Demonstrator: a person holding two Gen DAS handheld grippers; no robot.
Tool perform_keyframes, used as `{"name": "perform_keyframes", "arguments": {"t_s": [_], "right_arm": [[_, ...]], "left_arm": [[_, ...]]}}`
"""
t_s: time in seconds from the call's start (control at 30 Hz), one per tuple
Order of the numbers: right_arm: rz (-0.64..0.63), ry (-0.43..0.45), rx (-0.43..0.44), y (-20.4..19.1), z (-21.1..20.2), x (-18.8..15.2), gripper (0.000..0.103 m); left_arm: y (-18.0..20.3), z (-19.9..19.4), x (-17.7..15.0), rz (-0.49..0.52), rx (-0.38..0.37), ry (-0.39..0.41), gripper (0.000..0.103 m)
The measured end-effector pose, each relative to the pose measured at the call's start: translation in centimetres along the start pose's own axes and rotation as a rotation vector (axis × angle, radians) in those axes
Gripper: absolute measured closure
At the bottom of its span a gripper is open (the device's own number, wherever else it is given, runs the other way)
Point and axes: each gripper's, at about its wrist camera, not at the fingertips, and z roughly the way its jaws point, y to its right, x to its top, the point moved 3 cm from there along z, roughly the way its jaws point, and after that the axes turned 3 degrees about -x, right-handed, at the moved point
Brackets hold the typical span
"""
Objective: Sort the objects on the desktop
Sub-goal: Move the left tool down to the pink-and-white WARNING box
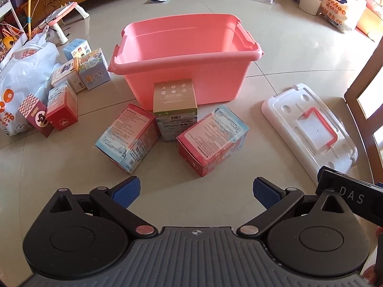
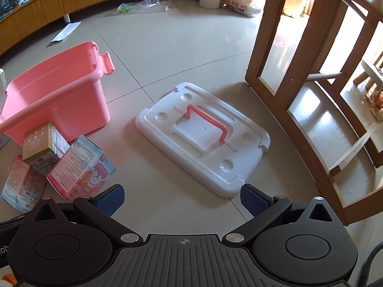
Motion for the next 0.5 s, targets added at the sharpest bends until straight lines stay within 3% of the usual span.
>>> {"name": "perform_keyframes", "arguments": {"t_s": [0.3,0.43,0.5], "right_arm": [[0.001,-0.050,-0.029,-2.2,3.1,0.6,0.002],[0.039,-0.065,-0.010,-2.9,4.6,0.6,0.002],[0.047,-0.072,-0.006,-3.5,5.2,0.7,0.002]], "left_arm": [[-1.9,3.2,2.3,-0.070,-0.091,-0.002,0.000],[-4.8,5.6,3.4,-0.076,-0.050,-0.008,0.001],[-6.5,6.6,3.9,-0.081,-0.034,0.000,0.008]]}}
